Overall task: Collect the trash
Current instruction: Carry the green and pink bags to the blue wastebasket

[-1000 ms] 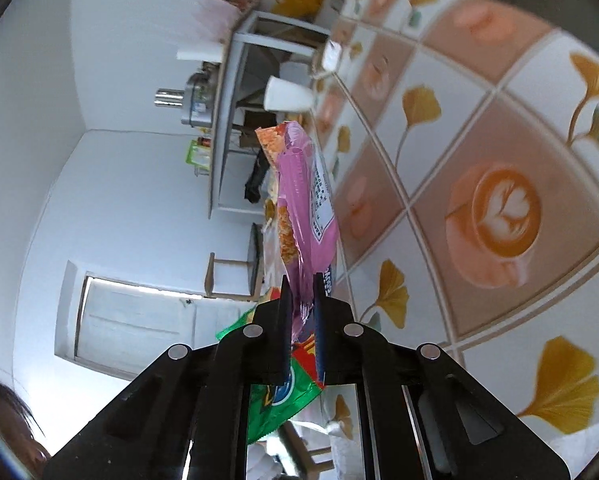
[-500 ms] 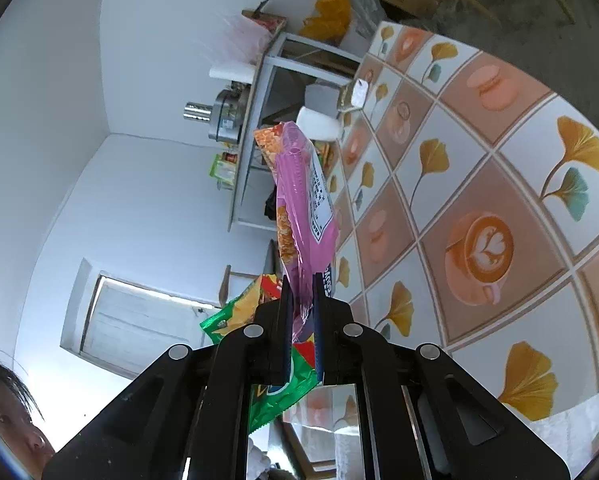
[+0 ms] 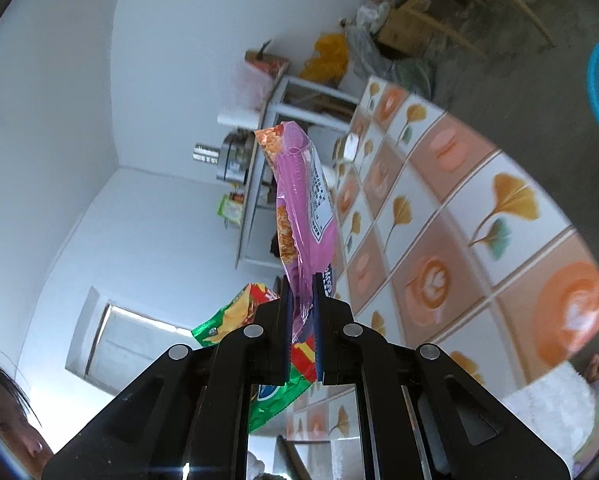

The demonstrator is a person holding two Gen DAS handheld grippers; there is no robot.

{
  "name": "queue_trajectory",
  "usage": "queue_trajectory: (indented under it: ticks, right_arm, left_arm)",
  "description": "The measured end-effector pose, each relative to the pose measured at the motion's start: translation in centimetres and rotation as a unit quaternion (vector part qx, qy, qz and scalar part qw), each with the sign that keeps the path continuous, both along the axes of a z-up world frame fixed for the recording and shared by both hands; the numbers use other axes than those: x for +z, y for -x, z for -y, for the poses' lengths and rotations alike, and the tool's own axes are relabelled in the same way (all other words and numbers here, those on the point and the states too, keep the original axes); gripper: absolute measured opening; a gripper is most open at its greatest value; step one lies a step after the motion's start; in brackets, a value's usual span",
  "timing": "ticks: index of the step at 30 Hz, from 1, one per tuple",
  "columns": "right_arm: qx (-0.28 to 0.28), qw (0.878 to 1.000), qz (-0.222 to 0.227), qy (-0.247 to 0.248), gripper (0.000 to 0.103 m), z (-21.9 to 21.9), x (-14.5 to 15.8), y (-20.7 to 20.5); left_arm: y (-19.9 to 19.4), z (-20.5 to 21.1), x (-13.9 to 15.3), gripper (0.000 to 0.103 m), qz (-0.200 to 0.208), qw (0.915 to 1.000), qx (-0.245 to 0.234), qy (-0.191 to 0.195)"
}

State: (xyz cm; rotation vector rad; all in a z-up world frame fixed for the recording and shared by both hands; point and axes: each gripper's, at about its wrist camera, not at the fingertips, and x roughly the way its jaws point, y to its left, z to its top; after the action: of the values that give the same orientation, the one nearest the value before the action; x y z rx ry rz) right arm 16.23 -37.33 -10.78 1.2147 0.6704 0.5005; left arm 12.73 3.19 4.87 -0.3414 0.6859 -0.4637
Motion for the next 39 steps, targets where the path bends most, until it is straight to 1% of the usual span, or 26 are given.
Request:
queue_trajectory:
  ticks: [5, 9, 11, 15, 17, 21, 24, 26, 27, 28, 30, 32, 33, 35, 36, 39]
  right_arm:
    - [-0.054, 0.999, 0.006, -0.002, 0.007, 4.3, 0.2, 2.8]
    - [-0.108, 0.994, 0.009, -0.004, 0.007, 8.3, 0.2, 5.7]
    - [-0.14, 0.99, 0.007, -0.008, 0.007, 10.6, -0.1, 7.6]
    - [-0.185, 0.983, -0.003, -0.018, 0.007, 13.9, -1.3, 10.3]
    - [-0.205, 0.978, -0.011, -0.027, 0.007, 15.4, -2.2, 11.7]
    - [-0.235, 0.97, -0.03, -0.05, 0.007, 17.9, -4.6, 13.4]
    - [-0.249, 0.966, -0.05, -0.057, 0.007, 18.8, -6.4, 13.4]
    - [-0.251, 0.964, -0.066, -0.062, 0.007, 19.6, -8.0, 12.6]
    - [-0.247, 0.964, -0.071, -0.071, 0.007, 19.7, -8.9, 12.2]
    - [-0.24, 0.963, -0.082, -0.093, 0.007, 20.0, -10.4, 11.4]
    - [-0.227, 0.961, -0.098, -0.124, 0.007, 20.1, -12.3, 10.6]
    - [-0.216, 0.952, -0.132, -0.172, 0.007, 20.1, -15.4, 9.2]
    - [-0.214, 0.948, -0.142, -0.191, 0.008, 20.1, -16.3, 8.9]
    - [-0.212, 0.929, -0.173, -0.248, 0.008, 20.1, -19.7, 7.1]
    - [-0.216, 0.917, -0.188, -0.276, 0.008, 20.2, -21.6, 6.6]
    - [-0.232, 0.895, -0.208, -0.318, 0.009, 20.9, -24.5, 5.7]
  left_arm:
    - [-1.1, 3.4, 0.9, 0.022, 0.012, 0.9989, -0.044, -0.006]
    - [-2.5, 6.9, 1.3, 0.022, 0.018, 0.996, -0.087, -0.008]
    - [-3.1, 9.8, 1.4, 0.022, 0.019, 0.993, -0.116, -0.011]
    - [-3.9, 15.1, 1.2, 0.022, 0.016, 0.9859, -0.165, -0.021]
    - [-4.4, 18.2, 0.8, 0.022, 0.011, 0.9812, -0.19, -0.03]
    - [-5.1, 23.1, -0.4, 0.022, 0.0, 0.9728, -0.227, -0.044]
    - [-5.4, 25.9, -1.4, 0.022, -0.009, 0.9676, -0.246, -0.056]
    - [-5.6, 27.4, -2.1, 0.022, -0.014, 0.9648, -0.254, -0.065]
    - [-5.8, 28.2, -2.6, 0.022, -0.018, 0.9633, -0.258, -0.071]
    - [-6.1, 28.7, -3.0, 0.022, -0.022, 0.9625, -0.26, -0.076]
    - [-6.6, 29.3, -3.7, 0.022, -0.029, 0.962, -0.259, -0.081]
    - [-7.5, 30.0, -4.5, 0.022, -0.037, 0.9622, -0.256, -0.087]
    - [-7.8, 30.2, -4.8, 0.022, -0.04, 0.9623, -0.254, -0.09]
    - [-7.7, 30.5, -5.1, 0.022, -0.045, 0.962, -0.252, -0.095]
    - [-8.0, 30.7, -5.5, 0.022, -0.049, 0.9616, -0.251, -0.099]
    - [-8.6, 31.4, -6.1, 0.022, -0.054, 0.96, -0.253, -0.108]
